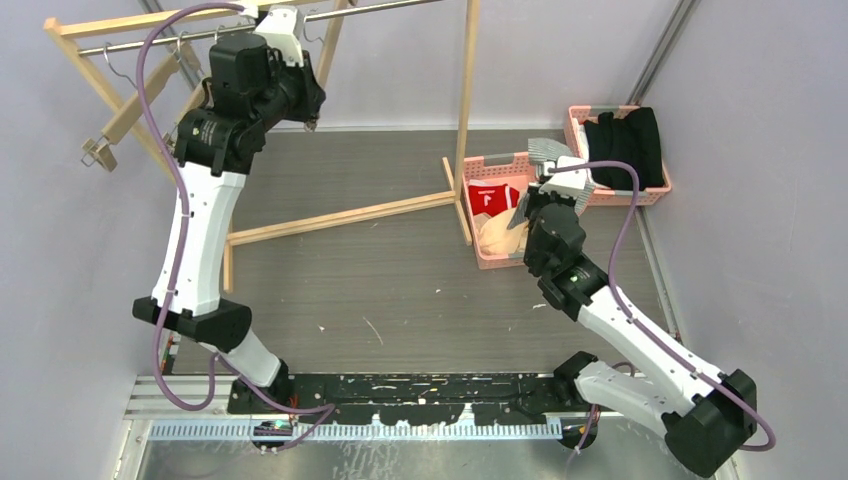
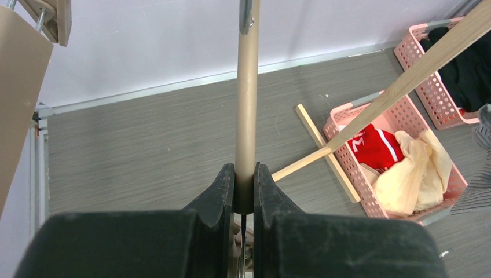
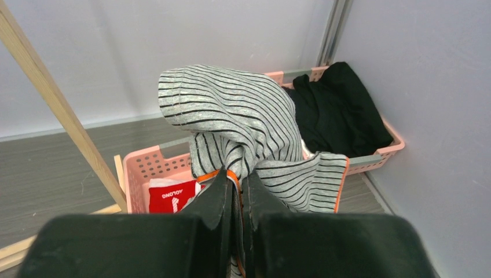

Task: Remove the underwear clipped to the hanger

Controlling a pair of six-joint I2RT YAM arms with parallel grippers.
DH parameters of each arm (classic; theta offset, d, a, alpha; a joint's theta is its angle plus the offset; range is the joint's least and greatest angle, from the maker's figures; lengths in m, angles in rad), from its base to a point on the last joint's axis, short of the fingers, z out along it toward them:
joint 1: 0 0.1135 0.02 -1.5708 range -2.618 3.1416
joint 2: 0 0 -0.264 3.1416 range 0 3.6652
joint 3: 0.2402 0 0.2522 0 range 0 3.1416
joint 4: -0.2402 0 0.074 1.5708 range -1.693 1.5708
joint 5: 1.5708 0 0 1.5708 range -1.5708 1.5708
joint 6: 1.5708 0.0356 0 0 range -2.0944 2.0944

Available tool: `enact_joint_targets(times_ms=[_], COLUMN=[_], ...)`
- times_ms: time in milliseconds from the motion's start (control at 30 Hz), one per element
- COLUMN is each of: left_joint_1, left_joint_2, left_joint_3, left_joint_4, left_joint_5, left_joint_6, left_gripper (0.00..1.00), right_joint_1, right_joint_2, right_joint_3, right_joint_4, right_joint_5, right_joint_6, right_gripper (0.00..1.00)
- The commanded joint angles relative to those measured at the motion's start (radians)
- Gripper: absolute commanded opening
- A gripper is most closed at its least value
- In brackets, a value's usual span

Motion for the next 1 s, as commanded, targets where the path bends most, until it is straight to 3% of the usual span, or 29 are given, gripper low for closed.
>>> enact_joint_targets(times_ms=[0,367,533,733,767,800,833,867,967], left_joint_1=[0.010,0.010,0.011,0.011,0.011,0.011,0.011,0.011,0.010], left_joint_2=[-0.063,-0.206,-0.320,-0.436,-0.449,-0.461,-0.472,-0.489,-0.534], left_joint_3=[-0.086,-0.191,-0.294,-0.400,-0.413,-0.425,-0.435,-0.444,-0.478], left_joint_4=[0.121,0.199,0.249,0.256,0.255,0.252,0.246,0.238,0.217], left_joint_5=[-0.056,-0.070,-0.075,-0.045,-0.037,-0.033,-0.030,-0.027,-0.001], left_joint_6=[-0.015,-0.003,-0.004,-0.018,-0.021,-0.024,-0.025,-0.026,-0.029], left_gripper=[0.23,0.37,0.45,0.49,0.49,0.49,0.50,0.50,0.51], right_joint_1=[-0.043,-0.137,-0.181,-0.225,-0.229,-0.232,-0.232,-0.234,-0.235], right_joint_2=[0.044,0.187,0.295,0.474,0.505,0.533,0.564,0.577,0.580], right_joint_3=[-0.006,0.015,0.032,0.124,0.146,0.166,0.180,0.190,0.196], right_joint_4=[0.055,0.043,0.056,0.046,0.034,0.020,0.012,0.011,0.027], right_joint_5=[-0.088,-0.287,-0.439,-0.549,-0.558,-0.568,-0.574,-0.577,-0.567], right_joint_6=[0.065,0.134,0.163,0.177,0.176,0.177,0.175,0.175,0.172], right_gripper=[0.01,0.01,0.01,0.02,0.13,0.32,0.67,0.79,0.91])
